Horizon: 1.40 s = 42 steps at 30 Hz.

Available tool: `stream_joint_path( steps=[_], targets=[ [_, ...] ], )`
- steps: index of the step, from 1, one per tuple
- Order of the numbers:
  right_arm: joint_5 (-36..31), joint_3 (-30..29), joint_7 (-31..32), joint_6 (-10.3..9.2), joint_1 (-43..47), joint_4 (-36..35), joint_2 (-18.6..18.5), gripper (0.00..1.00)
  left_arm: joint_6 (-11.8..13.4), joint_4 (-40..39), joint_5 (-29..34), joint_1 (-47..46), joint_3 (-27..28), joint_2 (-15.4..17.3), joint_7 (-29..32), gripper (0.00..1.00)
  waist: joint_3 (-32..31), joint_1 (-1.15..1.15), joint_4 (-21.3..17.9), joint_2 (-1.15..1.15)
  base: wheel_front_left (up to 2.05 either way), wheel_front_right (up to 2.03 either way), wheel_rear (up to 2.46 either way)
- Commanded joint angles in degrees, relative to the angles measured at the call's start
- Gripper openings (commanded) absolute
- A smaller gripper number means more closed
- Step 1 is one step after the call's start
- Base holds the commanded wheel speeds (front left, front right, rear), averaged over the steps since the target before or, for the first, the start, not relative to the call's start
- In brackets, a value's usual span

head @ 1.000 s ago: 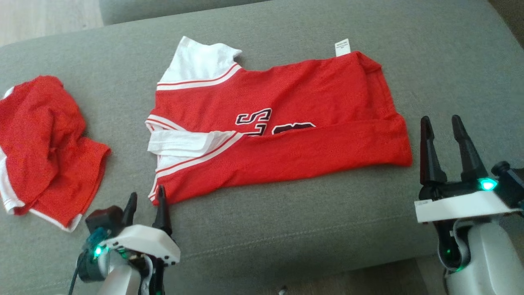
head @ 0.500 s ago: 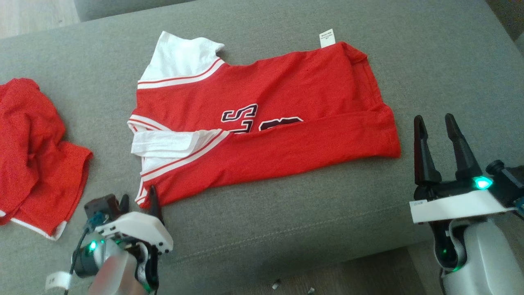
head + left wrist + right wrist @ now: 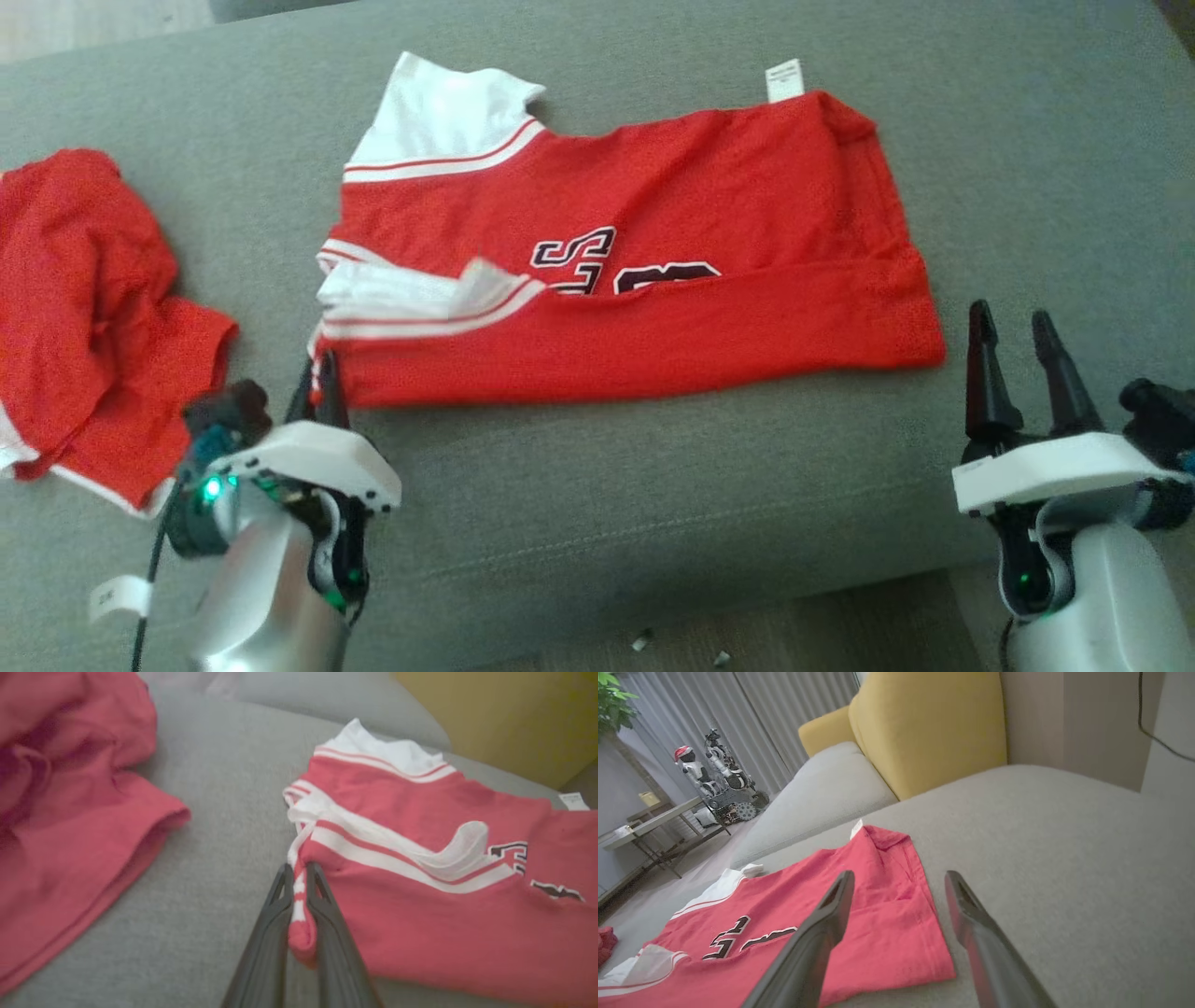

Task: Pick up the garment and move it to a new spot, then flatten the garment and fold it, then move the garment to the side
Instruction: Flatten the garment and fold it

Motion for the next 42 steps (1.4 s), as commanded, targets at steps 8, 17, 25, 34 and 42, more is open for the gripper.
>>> stream_joint_path(
  steps=[8,17,25,34,42],
  targets=[
    [1.98,-5.90,3.07,0.20,-6.65,9.67,1.28,1.00,0.02,-10.78,4.00,3.92,4.21,0.96,-0.35,0.00,0.13,0.00,3.61,0.00,0.00,0.00,0.00],
    [8.98,-3.03,1.17,0.20,-12.66,23.40,1.31,1.00,-0.83,-12.07,3.75,4.43,1.70,0.89,-0.35,0.00,1.18,0.00,5.70,0.00,0.00,0.00,0.00],
    [10.09,-2.03,-0.19,0.20,-17.19,31.91,1.32,1.00,-0.42,-12.84,3.33,4.16,0.16,0.88,-0.36,0.00,2.07,0.00,6.30,0.00,0.00,0.00,0.00],
    [10.74,0.91,-2.97,0.20,-20.02,37.65,1.32,0.00,-0.13,-12.42,3.22,4.23,0.05,0.88,-0.36,0.00,1.70,0.00,6.34,0.00,0.00,0.00,0.00],
    [3.74,-3.90,-5.50,0.20,-21.30,41.45,-1.46,0.00,-0.93,-9.91,3.35,5.36,-1.15,0.88,-0.36,0.00,-0.19,0.00,5.81,0.00,0.00,0.00,0.00]
  ],
)
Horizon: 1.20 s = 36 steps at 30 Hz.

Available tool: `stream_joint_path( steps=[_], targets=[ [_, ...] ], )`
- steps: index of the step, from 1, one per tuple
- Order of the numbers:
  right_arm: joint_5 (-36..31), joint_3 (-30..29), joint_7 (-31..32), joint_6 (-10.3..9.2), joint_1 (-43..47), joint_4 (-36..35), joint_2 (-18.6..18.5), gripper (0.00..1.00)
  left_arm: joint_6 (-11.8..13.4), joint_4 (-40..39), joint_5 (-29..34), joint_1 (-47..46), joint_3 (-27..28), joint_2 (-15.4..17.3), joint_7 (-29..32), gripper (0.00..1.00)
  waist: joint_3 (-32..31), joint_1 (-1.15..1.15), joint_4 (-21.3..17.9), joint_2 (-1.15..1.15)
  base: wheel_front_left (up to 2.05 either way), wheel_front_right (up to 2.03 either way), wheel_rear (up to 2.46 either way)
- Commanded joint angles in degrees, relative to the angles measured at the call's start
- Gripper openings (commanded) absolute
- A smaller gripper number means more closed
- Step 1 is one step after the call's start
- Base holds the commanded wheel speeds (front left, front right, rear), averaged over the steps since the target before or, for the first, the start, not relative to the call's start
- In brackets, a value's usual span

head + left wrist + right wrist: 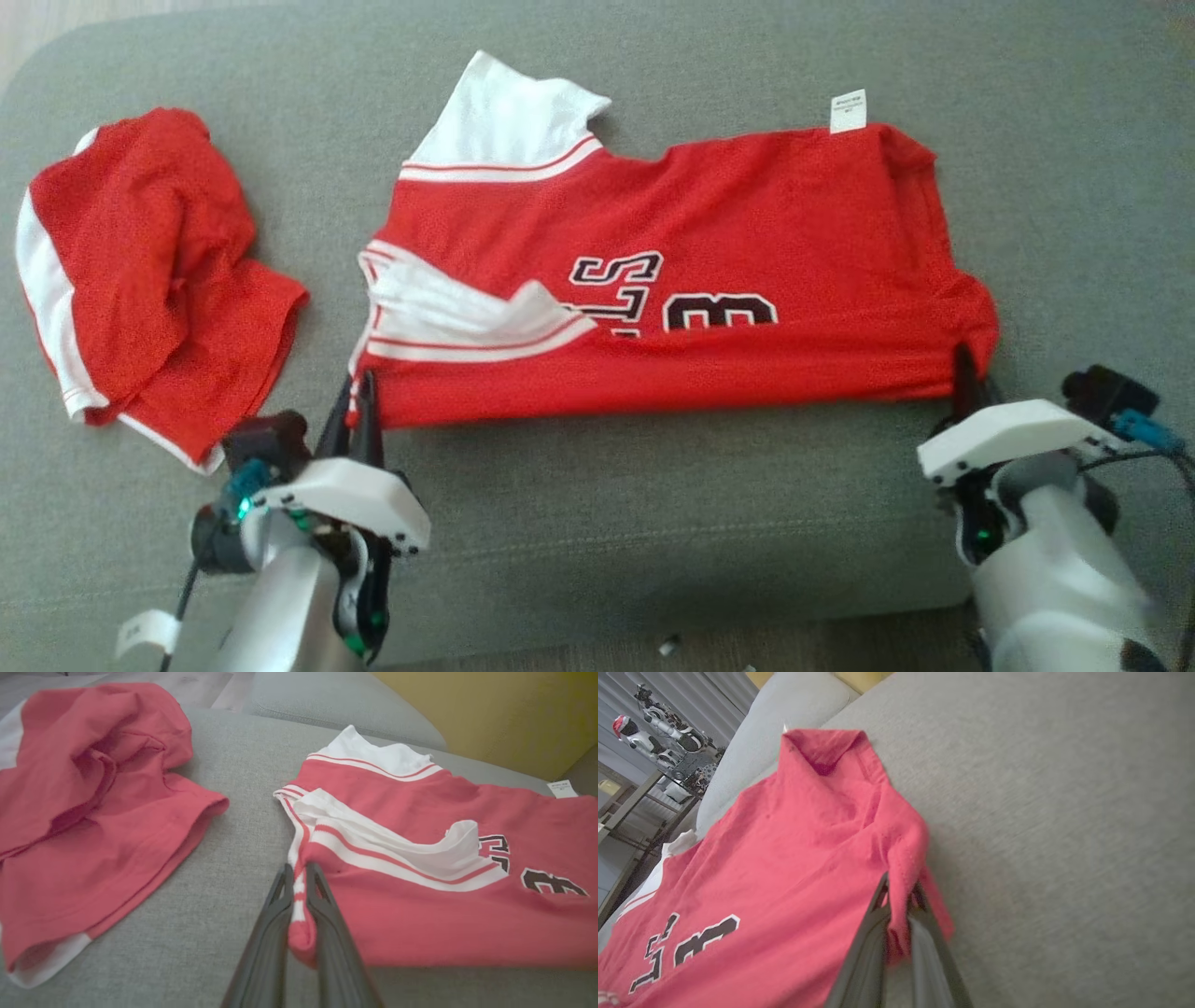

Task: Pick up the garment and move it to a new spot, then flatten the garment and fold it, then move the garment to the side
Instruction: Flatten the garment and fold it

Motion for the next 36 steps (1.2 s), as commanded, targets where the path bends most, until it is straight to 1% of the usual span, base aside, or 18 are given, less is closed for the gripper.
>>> stream_joint_path(
  steps=[1,4,7,16,17,18,19,20,21,22,23,24,27,30,36],
  targets=[
    [-1.44,0.21,-0.97,0.20,-1.82,-0.92,-1.29,0.00,-0.23,-0.92,-0.32,-0.29,1.45,0.89,-0.36,0.00,-0.45,0.00,-0.17,0.00,0.00,0.00,0.00],
    [-3.79,-1.78,-1.00,0.20,-1.87,-0.14,-2.26,0.00,-0.43,0.06,-0.47,0.27,0.57,0.89,-0.36,0.00,-1.10,0.00,-0.30,0.00,0.00,0.00,0.00],
    [-5.66,-3.45,-0.44,0.20,-1.55,0.53,-2.43,0.00,-0.41,0.84,-0.65,1.00,-0.19,0.89,-0.36,0.00,-1.76,0.00,-0.35,0.00,0.00,0.00,0.00],
    [-9.97,-7.00,1.36,0.20,0.37,1.35,-1.12,0.00,0.49,3.12,-1.48,2.85,-1.95,0.89,-0.36,0.00,-3.11,0.00,-0.47,0.00,0.00,0.00,0.00],
    [-10.14,-7.39,1.53,0.20,0.45,1.34,-0.86,0.02,0.60,3.36,-1.49,2.92,-2.12,0.89,-0.36,0.00,-3.25,0.00,-0.50,0.00,0.00,0.00,0.00],
    [-10.60,-7.61,1.63,0.20,0.60,1.31,-0.70,0.53,0.69,3.57,-1.50,2.98,-2.25,0.89,-0.36,0.00,-3.38,0.00,-0.50,0.00,0.00,0.00,0.00],
    [-11.11,-7.85,1.75,0.20,0.77,1.30,-0.59,1.00,0.77,3.79,-1.49,3.02,-2.34,0.89,-0.36,0.00,-3.51,0.00,-0.50,0.00,0.00,0.00,0.00],
    [-11.58,-8.09,1.84,0.20,0.92,1.24,-0.48,1.00,0.81,4.03,-1.50,3.04,-2.40,0.89,-0.36,0.00,-3.63,0.00,-0.50,0.00,0.00,0.00,0.00],
    [-11.93,-8.33,1.86,0.20,1.03,1.11,-0.32,1.00,0.87,4.22,-1.57,3.04,-2.41,0.89,-0.36,0.07,-3.75,0.00,-0.51,0.00,0.00,0.00,0.00],
    [-12.22,-8.54,1.79,0.20,1.10,0.87,-0.14,1.00,1.00,4.25,-1.62,3.04,-2.32,0.89,-0.36,0.42,-3.85,0.00,-0.52,0.00,0.00,0.00,0.00],
    [-12.51,-8.81,1.61,0.20,1.13,0.52,0.00,1.00,1.16,4.12,-1.66,3.04,-2.16,0.89,-0.36,0.97,-3.95,0.00,-0.55,0.00,0.00,0.00,0.00],
    [-12.77,-9.06,1.35,0.20,1.16,0.06,0.15,1.00,1.26,3.99,-1.70,3.08,-2.02,0.89,-0.36,1.00,-4.08,0.00,-0.57,0.00,0.00,0.00,0.00],
    [-12.87,-9.36,0.48,0.20,1.15,-1.35,0.52,1.00,1.49,3.16,-1.91,3.16,-1.45,0.89,-0.36,1.00,-4.33,0.00,-0.59,0.00,0.00,0.00,0.00],
    [-13.02,-7.50,-1.16,0.20,1.52,-4.68,1.08,1.00,1.61,0.09,-2.31,3.55,-0.11,0.89,-0.36,1.00,-4.59,0.00,-0.63,0.00,0.00,0.00,0.00],
    [-11.29,-2.59,-3.50,0.20,4.96,-14.33,1.66,1.00,1.20,-11.46,-1.88,5.55,3.78,0.88,-0.36,1.00,-4.62,0.00,-0.68,0.00,0.00,0.00,0.00]
  ],
)
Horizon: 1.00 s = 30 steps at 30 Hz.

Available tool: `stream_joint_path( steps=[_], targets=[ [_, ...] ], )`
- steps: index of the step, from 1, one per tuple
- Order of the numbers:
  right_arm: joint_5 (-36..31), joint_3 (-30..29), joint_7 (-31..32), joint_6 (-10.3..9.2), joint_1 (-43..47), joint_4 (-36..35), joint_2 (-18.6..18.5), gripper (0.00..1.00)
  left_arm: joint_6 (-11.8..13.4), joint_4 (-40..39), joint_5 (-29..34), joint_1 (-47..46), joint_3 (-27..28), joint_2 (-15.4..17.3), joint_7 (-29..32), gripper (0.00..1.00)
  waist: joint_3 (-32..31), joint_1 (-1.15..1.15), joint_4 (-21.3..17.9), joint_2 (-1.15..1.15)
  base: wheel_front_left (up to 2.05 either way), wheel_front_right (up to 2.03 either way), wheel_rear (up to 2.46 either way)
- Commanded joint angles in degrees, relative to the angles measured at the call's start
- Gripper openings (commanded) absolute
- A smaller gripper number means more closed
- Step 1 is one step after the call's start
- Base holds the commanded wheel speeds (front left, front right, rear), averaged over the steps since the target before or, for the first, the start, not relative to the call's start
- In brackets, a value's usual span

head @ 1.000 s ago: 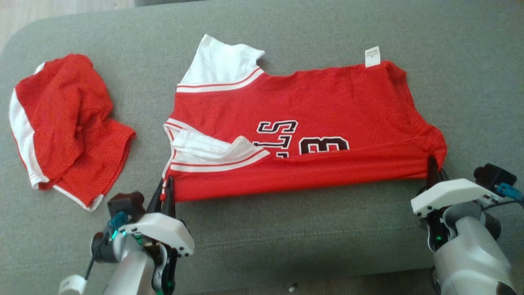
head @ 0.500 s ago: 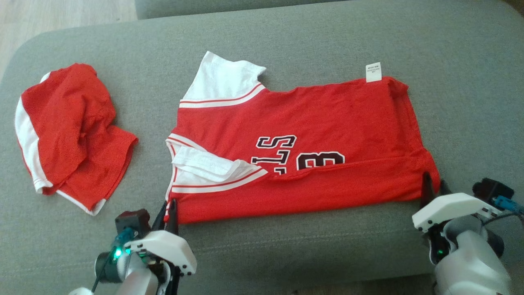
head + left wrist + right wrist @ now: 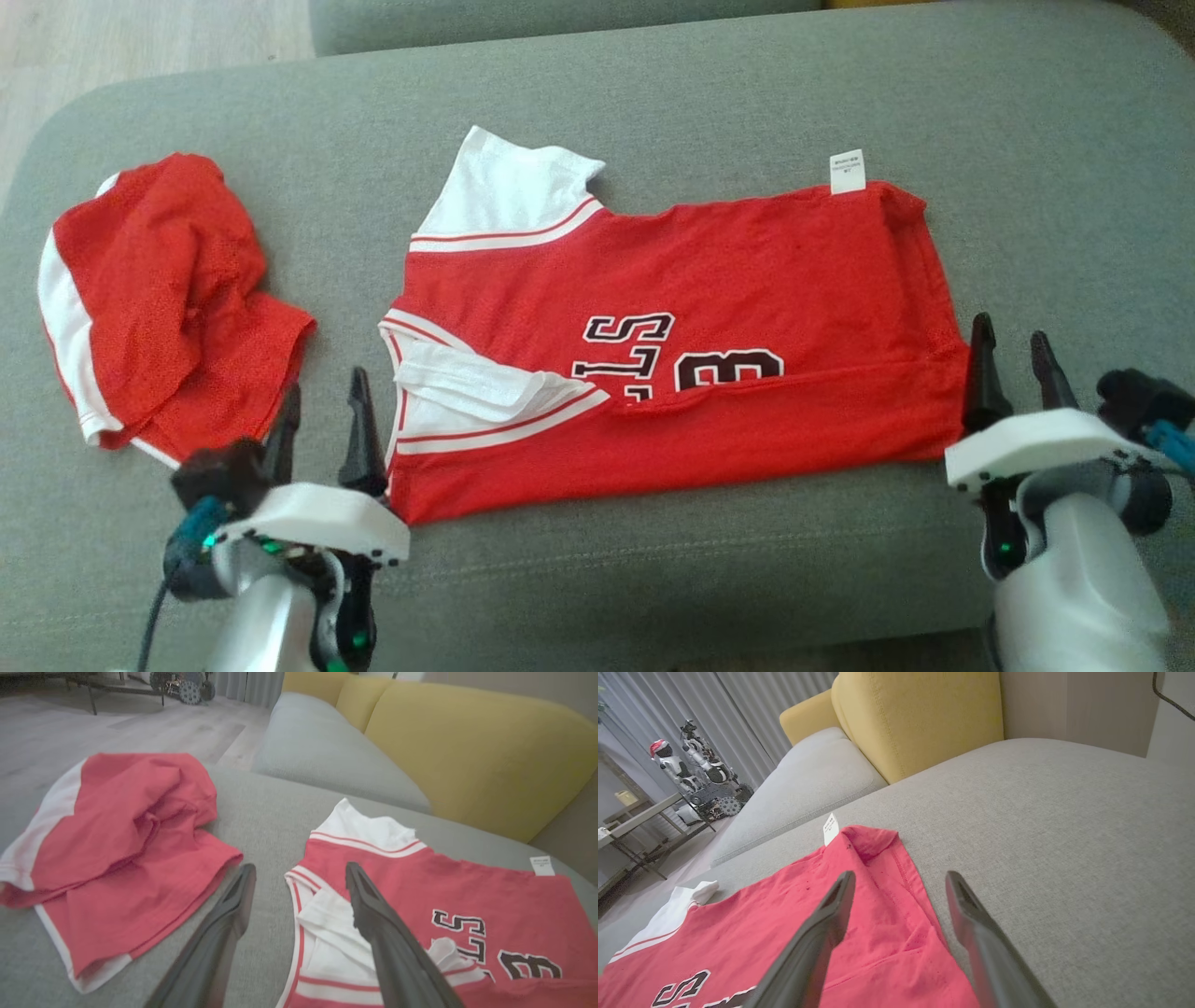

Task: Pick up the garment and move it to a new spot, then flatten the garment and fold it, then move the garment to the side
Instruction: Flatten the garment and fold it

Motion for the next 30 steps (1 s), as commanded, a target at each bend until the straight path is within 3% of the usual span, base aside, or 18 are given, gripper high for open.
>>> stream_joint_path(
  steps=[1,9,15,21,30],
  targets=[
    [0.88,2.54,-0.88,0.20,1.12,-3.78,0.74,1.00,-0.18,-4.24,0.44,-0.40,2.51,0.86,-0.35,1.00,0.10,0.00,-0.04,0.00,0.00,0.00,0.00],
    [0.47,6.29,3.45,0.20,2.54,-15.02,0.45,1.00,-0.32,-8.36,0.90,-0.98,1.70,0.86,-0.35,1.00,3.35,0.00,-0.48,0.00,0.00,0.00,0.00],
    [-1.36,7.90,10.39,0.20,-3.23,-22.15,-1.81,1.00,-1.85,-0.24,4.27,-12.01,-0.47,1.29,-0.32,1.00,9.49,0.00,-1.33,0.00,0.00,0.00,0.00],
    [-2.38,10.70,15.10,0.20,-9.17,-25.41,-2.53,1.00,-4.75,8.17,5.85,-26.37,-1.76,4.56,3.57,1.00,14.75,0.00,-4.20,0.00,0.00,0.00,0.00],
    [-1.06,16.60,17.35,0.20,-14.23,-27.93,-1.58,1.00,-9.37,19.96,7.61,-44.48,-3.30,11.95,12.62,1.00,20.55,0.00,-10.34,0.00,0.00,0.00,0.00]
  ],
)
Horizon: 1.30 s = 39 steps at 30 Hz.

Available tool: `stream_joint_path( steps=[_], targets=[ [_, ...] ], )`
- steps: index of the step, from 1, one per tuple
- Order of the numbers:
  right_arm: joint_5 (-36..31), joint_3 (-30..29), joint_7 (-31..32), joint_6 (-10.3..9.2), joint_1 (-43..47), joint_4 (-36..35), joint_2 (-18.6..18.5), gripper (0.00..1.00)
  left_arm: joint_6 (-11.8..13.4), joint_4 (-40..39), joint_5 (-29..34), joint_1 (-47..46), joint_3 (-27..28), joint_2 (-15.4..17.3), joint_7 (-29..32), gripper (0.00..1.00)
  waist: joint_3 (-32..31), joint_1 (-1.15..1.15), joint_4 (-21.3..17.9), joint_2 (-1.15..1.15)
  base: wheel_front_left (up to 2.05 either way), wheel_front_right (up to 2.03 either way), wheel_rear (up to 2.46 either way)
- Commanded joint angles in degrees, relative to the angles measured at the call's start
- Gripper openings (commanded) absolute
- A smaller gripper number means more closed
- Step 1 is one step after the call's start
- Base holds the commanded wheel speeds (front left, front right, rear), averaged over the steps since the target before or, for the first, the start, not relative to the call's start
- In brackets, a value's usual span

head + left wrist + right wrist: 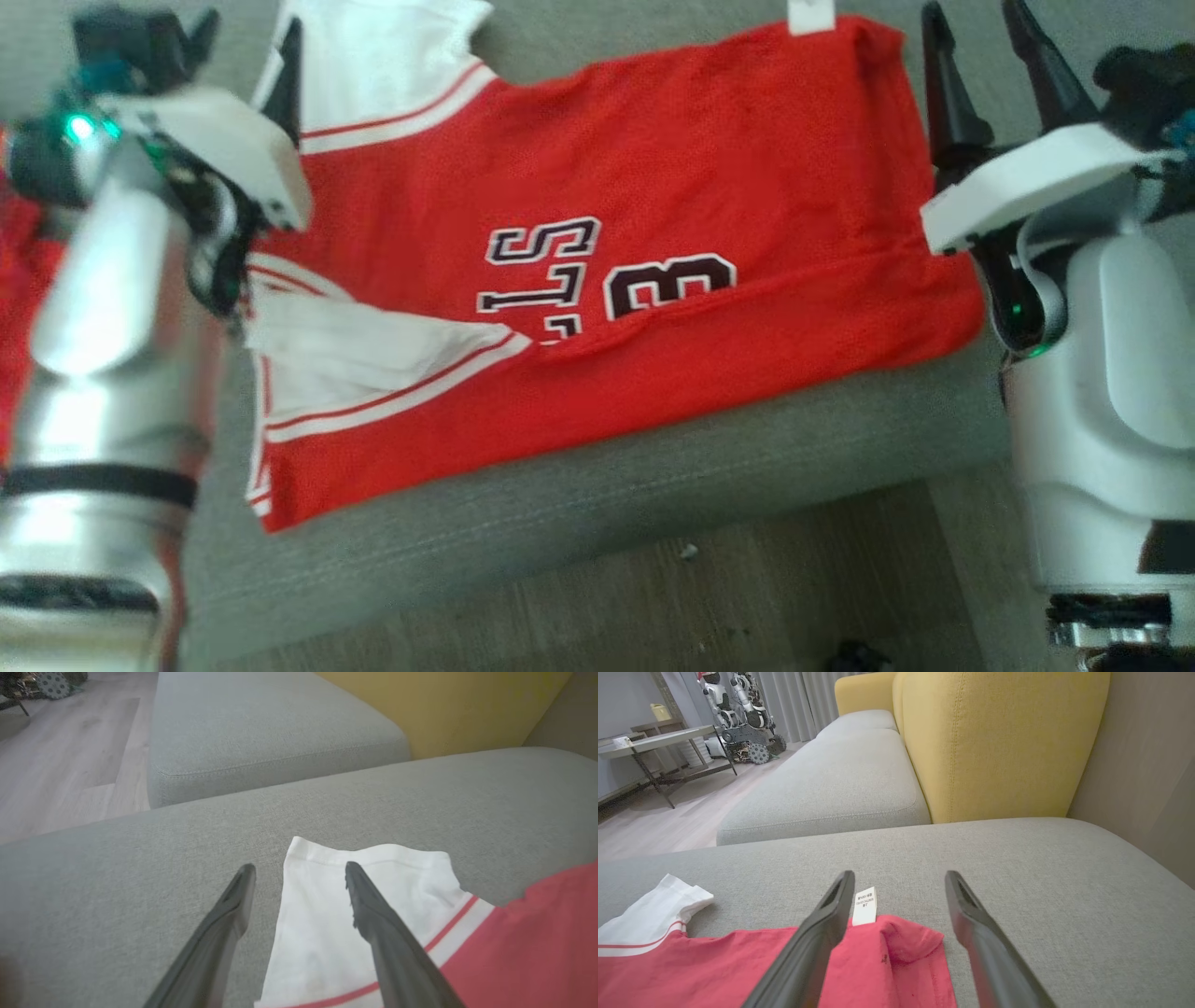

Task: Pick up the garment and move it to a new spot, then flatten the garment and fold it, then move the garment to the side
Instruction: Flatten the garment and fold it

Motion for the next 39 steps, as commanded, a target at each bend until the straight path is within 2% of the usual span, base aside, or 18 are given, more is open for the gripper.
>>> stream_joint_path(
  steps=[1,8,15,24,25,26,30,34,39],
  targets=[
    [0.80,1.88,0.32,0.20,-1.45,-2.77,0.81,1.00,-0.81,0.23,0.44,-4.18,1.11,3.56,1.65,1.00,2.85,-0.01,-3.06,0.00,0.00,0.00,0.00],
    [2.09,3.59,0.22,0.20,-2.29,-4.05,1.42,1.00,-2.75,4.96,-0.10,-11.50,-0.87,7.40,7.41,1.00,5.28,-0.01,-6.16,0.00,0.00,0.00,0.00],
    [3.03,4.27,-0.44,0.20,-2.61,-4.43,2.13,1.00,-3.26,9.12,1.91,-16.57,-6.42,11.87,11.86,1.00,6.42,-0.01,-8.38,0.00,0.00,0.00,0.00],
    [3.11,4.30,-0.77,0.20,-2.89,-4.23,2.49,1.00,-3.30,12.23,-0.83,-18.66,-10.41,12.59,13.86,1.00,7.07,-0.01,-9.15,0.00,0.00,0.00,0.00],
    [3.06,4.19,-0.68,0.20,-3.00,-4.18,2.47,1.00,-3.31,12.45,-1.28,-18.73,-10.83,12.46,13.94,0.45,7.16,-0.01,-9.05,0.00,0.00,0.00,0.00],
    [3.04,4.06,-0.48,0.20,-3.12,-4.06,2.41,1.00,-3.31,12.48,-1.80,-18.78,-11.33,12.25,13.86,0.00,7.24,-0.01,-8.87,0.00,0.00,0.00,0.00],
    [3.66,3.58,1.13,0.20,-3.91,-3.03,1.90,1.00,-3.31,11.58,-4.37,-19.24,-12.57,11.90,11.83,0.00,7.49,-0.01,-7.33,0.00,0.00,0.00,0.00],
    [4.46,3.38,4.39,0.20,-5.44,-0.91,0.60,1.00,-2.92,10.80,-5.08,-20.05,-12.12,11.64,6.56,0.00,7.64,-0.01,-4.88,0.00,0.00,0.00,0.00],
    [3.19,3.81,8.66,0.20,-8.07,3.45,-2.23,1.00,-1.74,9.61,-5.59,-20.27,-11.71,9.66,-0.23,0.00,7.83,-0.01,-1.58,0.00,0.00,0.00,0.00]
  ],
)
